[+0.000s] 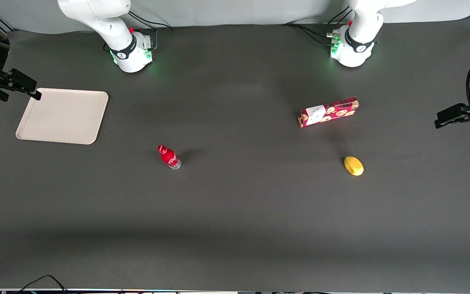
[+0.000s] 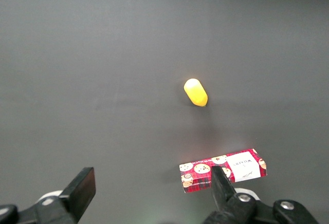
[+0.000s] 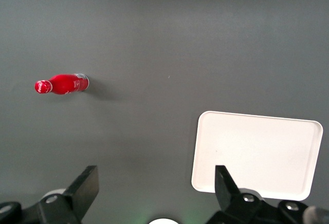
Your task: Place coke bottle on tray
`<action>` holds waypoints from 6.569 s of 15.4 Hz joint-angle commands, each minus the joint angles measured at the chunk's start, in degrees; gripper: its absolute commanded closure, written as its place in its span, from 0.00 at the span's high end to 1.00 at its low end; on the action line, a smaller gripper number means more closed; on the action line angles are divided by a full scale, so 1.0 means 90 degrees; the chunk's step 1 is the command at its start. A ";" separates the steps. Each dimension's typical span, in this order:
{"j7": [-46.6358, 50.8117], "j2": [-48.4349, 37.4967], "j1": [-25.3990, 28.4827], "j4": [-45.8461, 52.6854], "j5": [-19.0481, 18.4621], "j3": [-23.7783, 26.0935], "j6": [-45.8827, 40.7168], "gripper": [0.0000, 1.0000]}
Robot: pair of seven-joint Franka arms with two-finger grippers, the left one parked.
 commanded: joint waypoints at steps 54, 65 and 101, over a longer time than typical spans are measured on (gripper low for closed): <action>0.3686 0.2045 -0.0297 -0.0547 -0.0805 0.3042 0.2501 0.00; -0.0568 0.0218 -0.0611 -0.1826 -0.1009 -0.0274 0.1757 0.00; -0.6549 0.1037 -0.0758 -0.3877 -0.1195 -0.5298 0.5536 0.29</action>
